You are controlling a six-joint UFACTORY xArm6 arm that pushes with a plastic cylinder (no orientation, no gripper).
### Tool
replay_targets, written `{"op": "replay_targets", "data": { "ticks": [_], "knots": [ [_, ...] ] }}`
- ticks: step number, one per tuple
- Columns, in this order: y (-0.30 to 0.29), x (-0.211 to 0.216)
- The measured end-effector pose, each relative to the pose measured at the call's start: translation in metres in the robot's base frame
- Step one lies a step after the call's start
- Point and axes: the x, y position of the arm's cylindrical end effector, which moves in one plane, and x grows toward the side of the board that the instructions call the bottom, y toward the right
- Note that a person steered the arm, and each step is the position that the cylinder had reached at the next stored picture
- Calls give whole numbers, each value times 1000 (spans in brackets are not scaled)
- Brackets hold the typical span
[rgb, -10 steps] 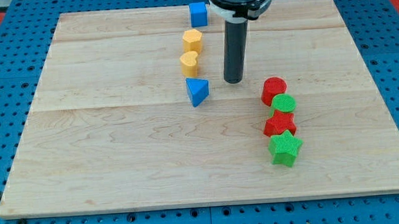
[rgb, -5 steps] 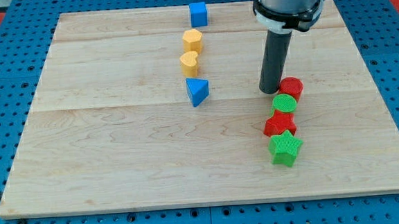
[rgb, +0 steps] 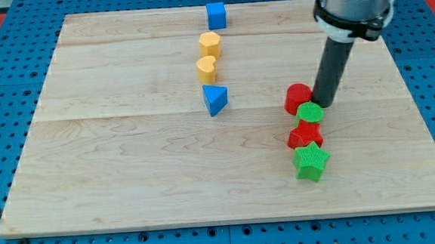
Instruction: Adjust the red circle above the green circle to form a vertical line of blocks
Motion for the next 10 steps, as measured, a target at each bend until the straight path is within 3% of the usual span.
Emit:
{"op": "replay_targets", "data": {
  "ticks": [2,3,5,6,10],
  "knots": [
    [23,-25],
    [-70,-38],
    [-97,-25],
    [-118,4],
    [-75,-7]
  ]
}}
